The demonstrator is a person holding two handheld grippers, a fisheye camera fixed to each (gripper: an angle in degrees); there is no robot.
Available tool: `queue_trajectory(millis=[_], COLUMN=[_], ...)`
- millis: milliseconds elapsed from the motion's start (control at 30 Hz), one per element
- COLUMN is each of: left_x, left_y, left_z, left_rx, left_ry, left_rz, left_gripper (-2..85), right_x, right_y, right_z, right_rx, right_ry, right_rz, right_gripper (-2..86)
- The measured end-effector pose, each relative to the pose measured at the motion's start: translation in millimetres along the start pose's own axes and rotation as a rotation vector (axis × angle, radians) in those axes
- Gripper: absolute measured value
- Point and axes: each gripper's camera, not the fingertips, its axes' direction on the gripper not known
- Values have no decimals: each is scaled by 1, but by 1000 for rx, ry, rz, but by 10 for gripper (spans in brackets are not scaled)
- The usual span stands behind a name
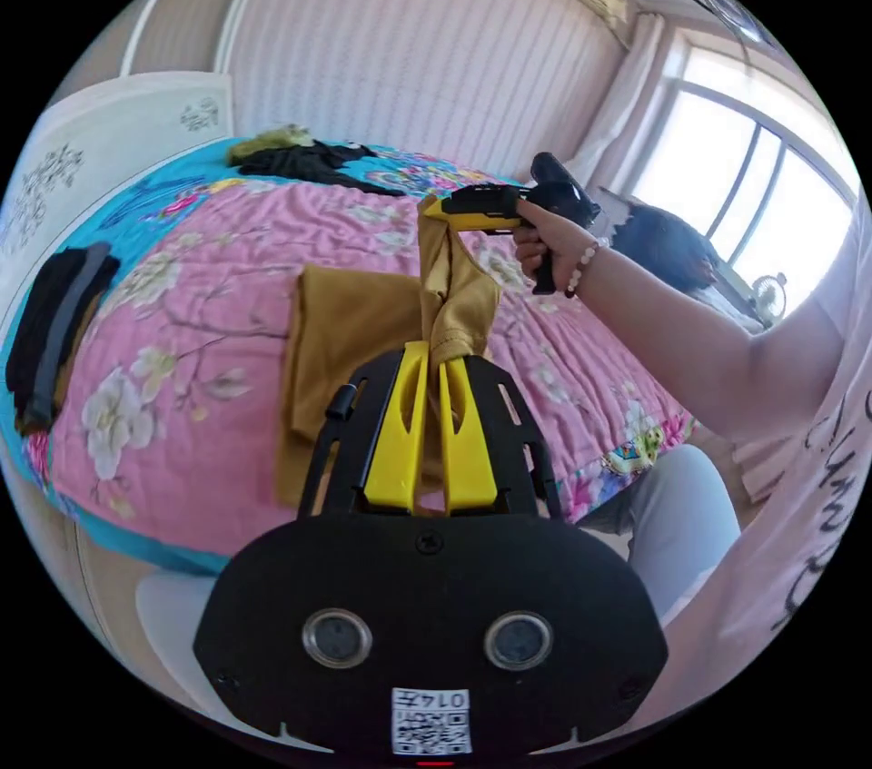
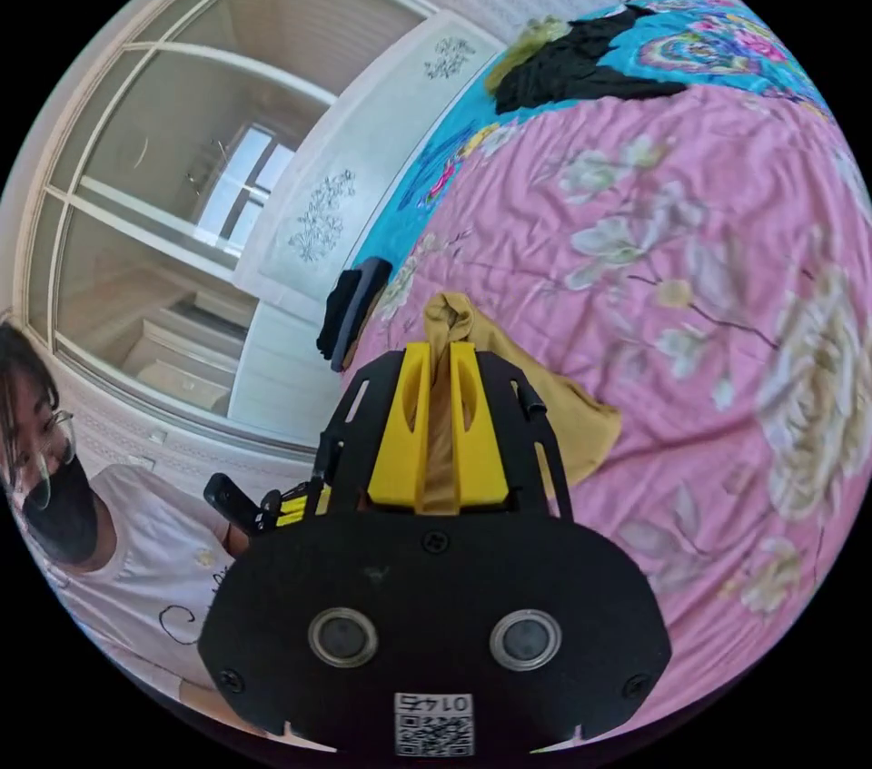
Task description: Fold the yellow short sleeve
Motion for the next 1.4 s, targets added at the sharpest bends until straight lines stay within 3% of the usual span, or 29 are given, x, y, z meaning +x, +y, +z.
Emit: queue_trajectory(millis=[167, 300, 467, 633, 767, 867, 933, 1200, 1400], left_x=[-68, -105, -136, -148, -148, -149, -152, -139, -147], left_y=[22, 36, 48, 41, 37, 37, 38, 40, 46], left_z=[-28, -46, -84, -79, -57, -66, -75, -155, -231], left_rx=[-72, -136, -157, -116, -175, -164, -139, 52, 177], left_ry=[-129, -73, -135, -61, -119, -156, -73, 62, -68], left_rz=[-168, -275, -356, -348, -303, -273, -251, -93, -148], left_gripper=[6, 16, 25, 133, 127, 72, 32, 8, 5], right_x=[-26, -46, -75, -80, -85, -95, -98, -167, -257], right_y=[-32, -39, -51, -66, -57, -47, -43, -6, -12], right_z=[132, 164, 182, 255, 316, 324, 320, 235, 246], right_rx=[-152, -185, -190, -393, -530, -563, -553, -273, -283], right_ry=[53, 75, 180, 403, 442, 376, 337, 188, 139], right_rz=[22, -46, -194, -273, -340, -362, -345, -430, -593], right_gripper=[40, 41, 52, 131, 117, 52, 44, 30, 32])
